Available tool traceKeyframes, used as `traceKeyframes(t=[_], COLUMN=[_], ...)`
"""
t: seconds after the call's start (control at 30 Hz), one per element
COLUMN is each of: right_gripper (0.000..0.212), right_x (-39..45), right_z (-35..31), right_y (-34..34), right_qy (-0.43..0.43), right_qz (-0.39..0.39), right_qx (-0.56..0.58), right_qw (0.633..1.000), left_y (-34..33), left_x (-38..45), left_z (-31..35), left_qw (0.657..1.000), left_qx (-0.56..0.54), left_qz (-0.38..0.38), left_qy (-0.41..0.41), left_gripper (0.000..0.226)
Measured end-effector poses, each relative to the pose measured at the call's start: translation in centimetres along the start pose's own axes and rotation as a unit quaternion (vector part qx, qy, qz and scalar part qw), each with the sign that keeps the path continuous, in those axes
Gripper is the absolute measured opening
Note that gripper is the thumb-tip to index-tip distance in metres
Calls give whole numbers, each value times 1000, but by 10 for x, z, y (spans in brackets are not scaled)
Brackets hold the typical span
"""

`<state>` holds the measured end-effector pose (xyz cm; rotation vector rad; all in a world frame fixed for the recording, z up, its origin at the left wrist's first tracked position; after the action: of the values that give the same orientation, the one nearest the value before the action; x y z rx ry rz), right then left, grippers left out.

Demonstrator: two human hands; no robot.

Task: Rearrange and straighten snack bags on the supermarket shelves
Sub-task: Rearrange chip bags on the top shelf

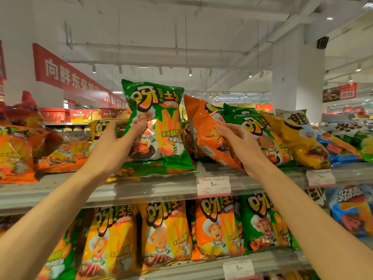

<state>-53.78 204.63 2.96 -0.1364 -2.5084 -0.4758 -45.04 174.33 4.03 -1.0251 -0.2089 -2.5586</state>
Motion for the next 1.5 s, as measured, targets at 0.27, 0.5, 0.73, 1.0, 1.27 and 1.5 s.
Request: traceKeyframes(t=[0.27, 0.5, 0.73, 1.0, 1.27, 1.5], right_gripper=[63, 67, 72, 73, 76, 72], right_x=[-5, -9, -11, -16, -22, -25], right_z=[-20, -20, 1, 21, 24, 24], right_y=[11, 45, 98, 116, 120, 121], right_qy=[97, 167, 143, 137, 130, 126], right_qz=[66, 154, 186, 180, 147, 139], right_qx=[-30, -210, -299, -305, -298, -274], right_qw=[993, 951, 925, 925, 934, 943], left_y=[-5, -32, -96, -161, -183, -180], left_x=[0, -1, -1, -3, -6, -1], left_z=[1, 3, 3, 14, -5, 3], left_qw=[1000, 999, 987, 906, 880, 862], left_qx=[-16, 18, 147, 391, 461, 475], left_qz=[11, 13, -14, 6, -82, -172], left_qy=[-20, -33, -54, -160, -84, -50], left_gripper=[84, 91, 78, 78, 64, 62])
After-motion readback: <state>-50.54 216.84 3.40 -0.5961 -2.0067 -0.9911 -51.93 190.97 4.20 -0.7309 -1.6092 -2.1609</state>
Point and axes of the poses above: each hand's wrist, its own x-axis towards the middle knuckle, its own y-axis out of the back of the hand, z = x × y, the point moved 1 cm from there along x, towards the middle knuckle, and after that the axes turned 15 degrees about -x, right-handed, at the moved point
